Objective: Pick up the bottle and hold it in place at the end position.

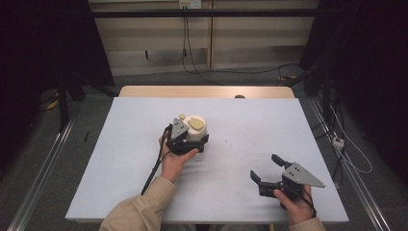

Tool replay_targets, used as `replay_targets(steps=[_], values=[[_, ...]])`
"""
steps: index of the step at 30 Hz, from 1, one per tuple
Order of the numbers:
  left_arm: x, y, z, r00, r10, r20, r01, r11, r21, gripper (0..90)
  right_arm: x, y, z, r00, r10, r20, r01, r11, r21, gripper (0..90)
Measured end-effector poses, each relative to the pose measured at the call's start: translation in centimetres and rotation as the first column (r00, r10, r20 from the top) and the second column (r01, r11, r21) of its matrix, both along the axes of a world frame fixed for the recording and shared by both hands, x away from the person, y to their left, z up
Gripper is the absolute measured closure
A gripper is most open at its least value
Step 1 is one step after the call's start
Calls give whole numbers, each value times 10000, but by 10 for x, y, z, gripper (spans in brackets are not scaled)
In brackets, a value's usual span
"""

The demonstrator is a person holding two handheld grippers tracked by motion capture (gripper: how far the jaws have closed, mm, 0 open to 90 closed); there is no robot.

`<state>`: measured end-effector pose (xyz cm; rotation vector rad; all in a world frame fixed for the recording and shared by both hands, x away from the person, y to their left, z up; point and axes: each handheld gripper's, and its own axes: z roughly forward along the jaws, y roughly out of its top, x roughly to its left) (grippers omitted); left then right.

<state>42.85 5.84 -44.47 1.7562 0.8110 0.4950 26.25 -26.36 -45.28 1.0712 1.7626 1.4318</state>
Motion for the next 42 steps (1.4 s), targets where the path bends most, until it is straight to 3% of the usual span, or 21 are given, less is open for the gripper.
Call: replay_targets(steps=[23, 25, 42], values=[[8, -14, 4, 10000, -34, -52, 35, 9999, 160, 53, 0, -1, 0, 10000, 25, -20, -25, 10000, 18, 43], [8, -16, 4, 9997, 4, -227, -5, 10000, -24, 53, 0, 0, 0, 10000, 60, -11, -60, 10000, 19, 42], [15, -21, -2, 9997, 133, -181, -128, 9995, 285, 53, 0, 0, 0, 10000, 63, -3, -63, 10000, 28, 42]])
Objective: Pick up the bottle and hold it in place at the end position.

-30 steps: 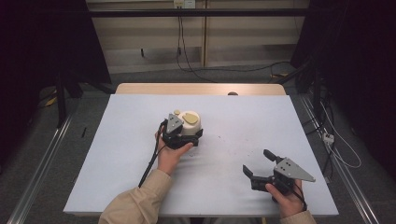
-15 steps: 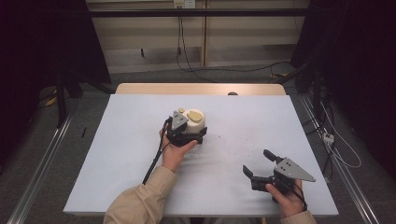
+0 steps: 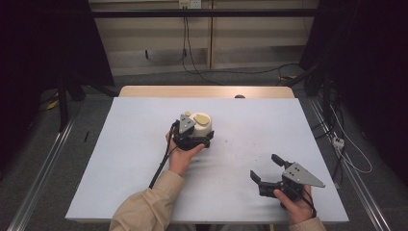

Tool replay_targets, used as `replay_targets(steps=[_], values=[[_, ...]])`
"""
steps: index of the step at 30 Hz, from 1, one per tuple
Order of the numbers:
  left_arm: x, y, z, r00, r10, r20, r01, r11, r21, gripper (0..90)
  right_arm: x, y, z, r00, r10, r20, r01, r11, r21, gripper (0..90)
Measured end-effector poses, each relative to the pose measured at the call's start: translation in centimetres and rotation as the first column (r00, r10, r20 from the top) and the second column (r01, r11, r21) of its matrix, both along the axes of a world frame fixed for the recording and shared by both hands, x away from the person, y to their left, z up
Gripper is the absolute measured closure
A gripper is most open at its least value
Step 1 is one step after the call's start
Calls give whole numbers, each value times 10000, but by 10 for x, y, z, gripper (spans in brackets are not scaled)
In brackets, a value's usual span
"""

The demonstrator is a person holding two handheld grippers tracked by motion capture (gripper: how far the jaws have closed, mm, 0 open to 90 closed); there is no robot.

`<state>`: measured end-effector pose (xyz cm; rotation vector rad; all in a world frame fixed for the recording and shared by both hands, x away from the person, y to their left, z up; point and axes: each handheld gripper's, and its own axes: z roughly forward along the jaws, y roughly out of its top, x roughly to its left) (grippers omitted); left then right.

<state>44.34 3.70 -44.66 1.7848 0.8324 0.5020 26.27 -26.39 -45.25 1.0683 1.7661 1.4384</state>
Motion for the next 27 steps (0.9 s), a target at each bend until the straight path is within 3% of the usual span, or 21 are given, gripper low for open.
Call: replay_targets(steps=[27], values=[[3, -10, -3, 9999, -62, 152, 60, 9999, 127, 54, 0, -1, 0, 10000, -7, -5, 7, 10000, -10, 43]])
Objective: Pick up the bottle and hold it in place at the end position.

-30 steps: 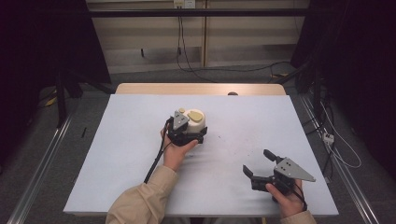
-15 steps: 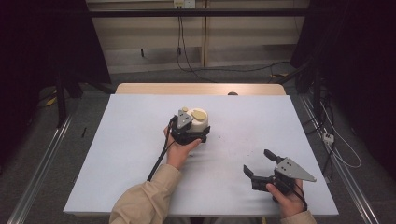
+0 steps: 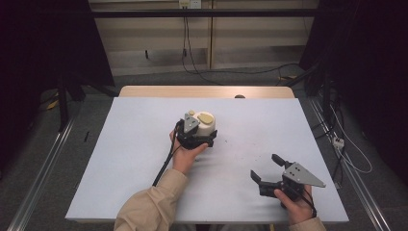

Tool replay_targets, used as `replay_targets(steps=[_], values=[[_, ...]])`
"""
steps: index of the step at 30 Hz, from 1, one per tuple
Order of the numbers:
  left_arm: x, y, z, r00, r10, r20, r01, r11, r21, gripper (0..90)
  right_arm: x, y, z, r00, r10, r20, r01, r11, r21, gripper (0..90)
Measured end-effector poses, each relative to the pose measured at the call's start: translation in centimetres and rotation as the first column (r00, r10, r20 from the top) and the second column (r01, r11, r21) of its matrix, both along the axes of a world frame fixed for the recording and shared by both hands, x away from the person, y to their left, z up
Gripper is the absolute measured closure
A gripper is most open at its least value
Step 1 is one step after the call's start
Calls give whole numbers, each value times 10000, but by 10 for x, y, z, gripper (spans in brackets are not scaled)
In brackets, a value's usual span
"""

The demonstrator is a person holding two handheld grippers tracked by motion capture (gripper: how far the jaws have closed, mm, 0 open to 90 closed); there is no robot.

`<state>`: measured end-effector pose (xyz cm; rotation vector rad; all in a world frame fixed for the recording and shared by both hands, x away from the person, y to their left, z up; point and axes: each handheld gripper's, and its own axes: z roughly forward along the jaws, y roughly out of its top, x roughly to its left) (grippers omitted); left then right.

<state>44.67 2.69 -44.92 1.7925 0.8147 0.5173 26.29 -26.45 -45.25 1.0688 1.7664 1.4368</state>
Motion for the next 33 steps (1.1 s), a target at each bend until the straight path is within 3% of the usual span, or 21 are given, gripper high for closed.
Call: replay_targets(steps=[12, 16, 33], values=[[-3, 5, -6, 9997, -64, 223, 70, 9996, -283, 52, 2, 5, 1, 9999, 117, -7, -117, 9999, -96, 41], [-4, 5, -6, 9994, -123, 309, 126, 9999, -113, 52, 4, 9, 1, 9997, 218, -59, -218, 9997, -122, 41], [-6, 5, -8, 9991, -119, 412, 129, 9997, -229, 52, 18, 20, 3, 9988, 316, -382, -317, 9995, -17, 40]])
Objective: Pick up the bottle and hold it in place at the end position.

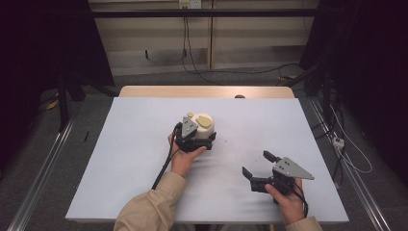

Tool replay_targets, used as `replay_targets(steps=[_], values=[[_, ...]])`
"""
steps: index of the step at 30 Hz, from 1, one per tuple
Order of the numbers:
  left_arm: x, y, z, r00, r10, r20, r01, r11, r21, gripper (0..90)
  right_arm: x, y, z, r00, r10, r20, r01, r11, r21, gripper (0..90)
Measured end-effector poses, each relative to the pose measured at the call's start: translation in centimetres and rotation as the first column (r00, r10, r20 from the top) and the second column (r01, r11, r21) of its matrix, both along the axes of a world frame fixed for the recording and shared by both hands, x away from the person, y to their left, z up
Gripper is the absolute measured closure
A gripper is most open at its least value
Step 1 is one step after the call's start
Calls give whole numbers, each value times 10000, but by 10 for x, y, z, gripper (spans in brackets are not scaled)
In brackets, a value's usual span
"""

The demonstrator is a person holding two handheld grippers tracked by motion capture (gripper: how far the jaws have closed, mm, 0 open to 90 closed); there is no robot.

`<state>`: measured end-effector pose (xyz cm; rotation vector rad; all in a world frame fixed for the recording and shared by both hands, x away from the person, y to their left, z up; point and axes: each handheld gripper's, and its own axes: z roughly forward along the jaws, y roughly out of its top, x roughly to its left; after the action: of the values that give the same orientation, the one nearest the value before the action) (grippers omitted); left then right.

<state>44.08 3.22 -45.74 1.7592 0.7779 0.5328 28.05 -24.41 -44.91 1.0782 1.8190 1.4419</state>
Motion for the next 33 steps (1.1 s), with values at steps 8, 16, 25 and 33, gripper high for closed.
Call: replay_targets(steps=[8, 16, 25, 33], values=[[0, 0, 0, 10000, -18, 37, 18, 10000, 43, 52, 9, 6, 5, 9996, 178, -196, -175, 9997, 155, 43], [0, 0, 0, 10000, 0, 27, 0, 10000, 42, 52, 19, 17, 7, 9979, 462, -443, -454, 9988, 187, 42], [0, 0, 0, 10000, 22, 5, -22, 10000, 50, 52, 27, 27, 14, 9963, 695, -509, -681, 9973, 281, 47], [-1, 0, 0, 10000, 91, 8, -91, 9999, -47, 52, 33, 31, 16, 9954, 783, -557, -768, 9966, 295, 56]])
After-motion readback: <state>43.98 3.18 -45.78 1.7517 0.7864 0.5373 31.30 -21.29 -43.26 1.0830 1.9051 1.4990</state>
